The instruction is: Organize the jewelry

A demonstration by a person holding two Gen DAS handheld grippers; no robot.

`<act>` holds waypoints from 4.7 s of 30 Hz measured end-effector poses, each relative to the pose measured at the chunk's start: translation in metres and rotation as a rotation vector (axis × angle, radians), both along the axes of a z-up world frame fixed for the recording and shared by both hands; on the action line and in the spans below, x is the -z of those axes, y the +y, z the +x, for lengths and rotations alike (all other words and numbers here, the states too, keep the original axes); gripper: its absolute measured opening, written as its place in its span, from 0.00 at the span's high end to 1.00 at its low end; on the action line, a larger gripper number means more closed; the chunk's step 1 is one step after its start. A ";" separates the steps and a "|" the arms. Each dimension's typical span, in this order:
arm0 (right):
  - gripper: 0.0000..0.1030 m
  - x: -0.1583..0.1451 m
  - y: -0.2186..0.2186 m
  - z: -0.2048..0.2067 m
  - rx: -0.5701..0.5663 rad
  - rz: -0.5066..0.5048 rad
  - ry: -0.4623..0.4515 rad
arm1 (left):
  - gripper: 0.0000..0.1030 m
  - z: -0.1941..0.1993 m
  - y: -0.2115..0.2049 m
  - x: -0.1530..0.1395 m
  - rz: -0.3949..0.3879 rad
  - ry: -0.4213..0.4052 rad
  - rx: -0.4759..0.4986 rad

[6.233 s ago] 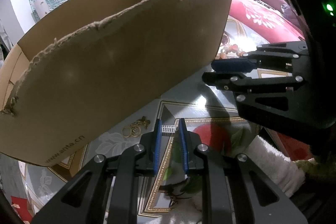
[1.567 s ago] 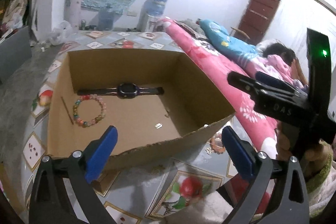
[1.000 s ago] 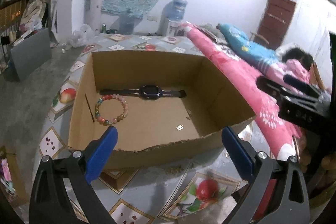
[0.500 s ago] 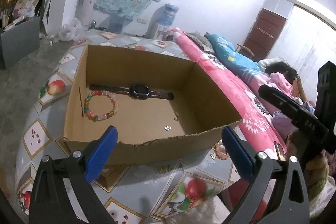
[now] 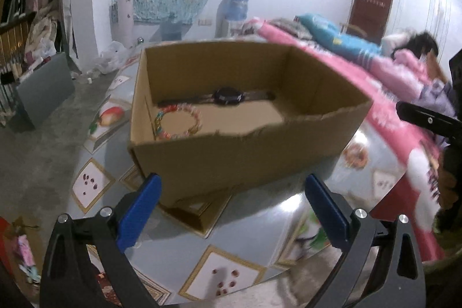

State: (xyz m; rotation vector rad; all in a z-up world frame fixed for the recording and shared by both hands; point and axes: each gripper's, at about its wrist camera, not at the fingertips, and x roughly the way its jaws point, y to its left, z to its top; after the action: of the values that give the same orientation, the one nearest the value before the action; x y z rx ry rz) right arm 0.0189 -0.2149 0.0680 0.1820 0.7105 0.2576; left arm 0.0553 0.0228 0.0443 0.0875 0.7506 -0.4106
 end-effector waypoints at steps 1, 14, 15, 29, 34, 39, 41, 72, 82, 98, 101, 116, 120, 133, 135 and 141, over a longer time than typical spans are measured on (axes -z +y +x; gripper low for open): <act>0.19 0.008 0.007 0.002 -0.017 0.013 0.031 | 0.06 0.001 -0.001 0.003 0.027 -0.003 -0.008; 0.64 0.029 0.034 0.045 -0.077 0.066 0.163 | 0.05 0.041 0.018 0.015 0.159 -0.037 -0.150; 0.65 0.029 0.033 0.047 -0.070 0.067 0.163 | 0.05 0.044 0.018 0.014 0.155 -0.035 -0.145; 0.72 0.033 0.023 0.024 -0.118 0.061 0.120 | 0.06 0.056 0.021 0.016 0.127 -0.041 -0.140; 0.72 0.057 0.025 -0.013 -0.142 -0.013 0.214 | 0.11 0.035 0.014 0.022 0.065 0.010 -0.047; 0.76 0.075 0.023 -0.023 -0.099 0.044 0.268 | 0.21 0.018 -0.010 0.030 0.044 0.025 0.063; 0.76 0.076 0.028 -0.023 -0.101 0.059 0.262 | 0.28 0.017 -0.022 0.034 0.064 0.031 0.102; 0.77 0.077 0.043 0.003 -0.150 0.100 0.262 | 0.89 0.038 -0.070 0.068 0.137 0.169 0.334; 0.77 0.072 0.042 -0.001 -0.149 0.093 0.246 | 0.91 0.037 -0.064 0.065 0.113 0.168 0.308; 0.76 0.077 0.107 0.007 -0.311 -0.127 0.196 | 0.91 0.039 -0.031 0.062 0.070 0.190 0.208; 0.78 0.081 0.111 0.011 -0.307 -0.189 0.187 | 0.91 0.040 -0.031 0.064 0.066 0.196 0.205; 0.89 0.075 0.138 0.010 -0.334 -0.371 0.132 | 0.91 0.043 -0.030 0.065 0.053 0.203 0.202; 0.89 0.076 0.139 0.013 -0.330 -0.367 0.129 | 0.91 0.043 -0.029 0.065 0.051 0.202 0.200; 0.89 0.085 0.152 0.022 -0.335 -0.367 0.154 | 0.91 0.044 -0.028 0.066 0.045 0.202 0.200; 0.92 0.084 0.153 0.023 -0.332 -0.366 0.153 | 0.91 0.044 -0.027 0.066 0.045 0.202 0.200; 1.00 0.079 0.152 0.022 -0.328 -0.343 0.160 | 0.91 0.044 -0.027 0.066 0.042 0.202 0.199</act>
State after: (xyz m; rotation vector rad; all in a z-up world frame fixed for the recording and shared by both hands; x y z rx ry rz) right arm 0.0406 -0.0629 -0.0113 -0.2459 0.9319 0.4321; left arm 0.0995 -0.0045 -0.0219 0.1631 0.9534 -0.5993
